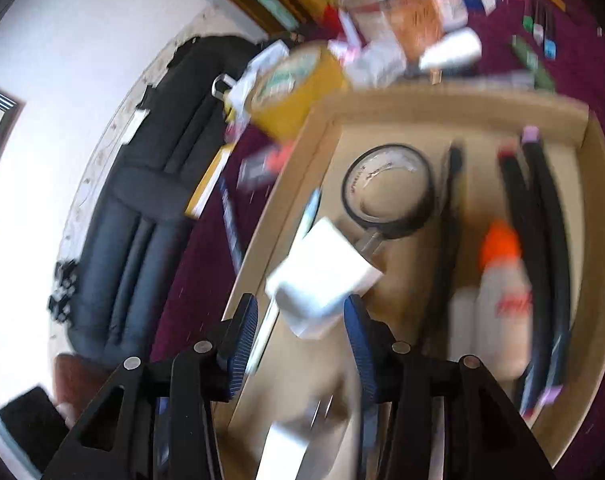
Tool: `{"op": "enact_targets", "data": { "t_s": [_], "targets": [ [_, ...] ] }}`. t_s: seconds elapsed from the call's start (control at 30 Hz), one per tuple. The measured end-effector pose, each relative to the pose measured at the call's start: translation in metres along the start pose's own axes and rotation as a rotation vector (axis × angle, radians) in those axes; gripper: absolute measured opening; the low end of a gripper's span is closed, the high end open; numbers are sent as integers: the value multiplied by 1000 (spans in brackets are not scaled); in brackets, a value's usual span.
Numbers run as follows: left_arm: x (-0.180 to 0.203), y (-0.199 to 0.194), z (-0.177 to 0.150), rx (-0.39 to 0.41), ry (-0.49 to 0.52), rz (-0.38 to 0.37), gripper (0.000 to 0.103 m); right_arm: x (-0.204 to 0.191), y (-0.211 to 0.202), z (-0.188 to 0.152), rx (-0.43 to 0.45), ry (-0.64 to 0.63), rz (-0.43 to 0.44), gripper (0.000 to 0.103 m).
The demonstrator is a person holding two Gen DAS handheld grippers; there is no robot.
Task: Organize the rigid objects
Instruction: 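Carry the charger and black marker into the tray and open both tools, then withdraw both open tools from the tray back over the table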
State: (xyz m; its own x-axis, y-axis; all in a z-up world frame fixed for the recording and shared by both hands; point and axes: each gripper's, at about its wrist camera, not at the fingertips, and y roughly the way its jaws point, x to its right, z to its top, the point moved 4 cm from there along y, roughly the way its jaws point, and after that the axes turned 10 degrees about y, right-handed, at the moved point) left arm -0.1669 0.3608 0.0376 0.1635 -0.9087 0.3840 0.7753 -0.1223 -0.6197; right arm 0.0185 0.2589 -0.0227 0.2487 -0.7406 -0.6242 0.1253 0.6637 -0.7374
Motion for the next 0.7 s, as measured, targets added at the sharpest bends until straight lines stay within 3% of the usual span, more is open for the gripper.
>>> {"op": "enact_targets", "data": {
  "t_s": [0.13, 0.3, 0.43, 0.5, 0.6, 0.7],
  "targets": [
    [-8, -4, 1, 17, -15, -2, 69, 2, -17, -9, -26, -20, 32, 51],
    [-20, -4, 0, 25, -48, 2, 69, 4, -53, -55, -54, -114, -3, 51],
    [-27, 0, -3, 8, -68, 5, 69, -6, -60, -89, -104, -165, 36, 51],
    [-27, -2, -3, 8, -71, 5, 69, -11, -54, -101, -124, -198, 15, 51],
    [-26, -6, -3, 16, -68, 6, 69, -15, -42, -104, -118, -225, -51, 50],
    [-25, -11, -2, 26, -57, 16, 69, -28, -35, -92, -108, -201, -21, 50]
  ]
}}
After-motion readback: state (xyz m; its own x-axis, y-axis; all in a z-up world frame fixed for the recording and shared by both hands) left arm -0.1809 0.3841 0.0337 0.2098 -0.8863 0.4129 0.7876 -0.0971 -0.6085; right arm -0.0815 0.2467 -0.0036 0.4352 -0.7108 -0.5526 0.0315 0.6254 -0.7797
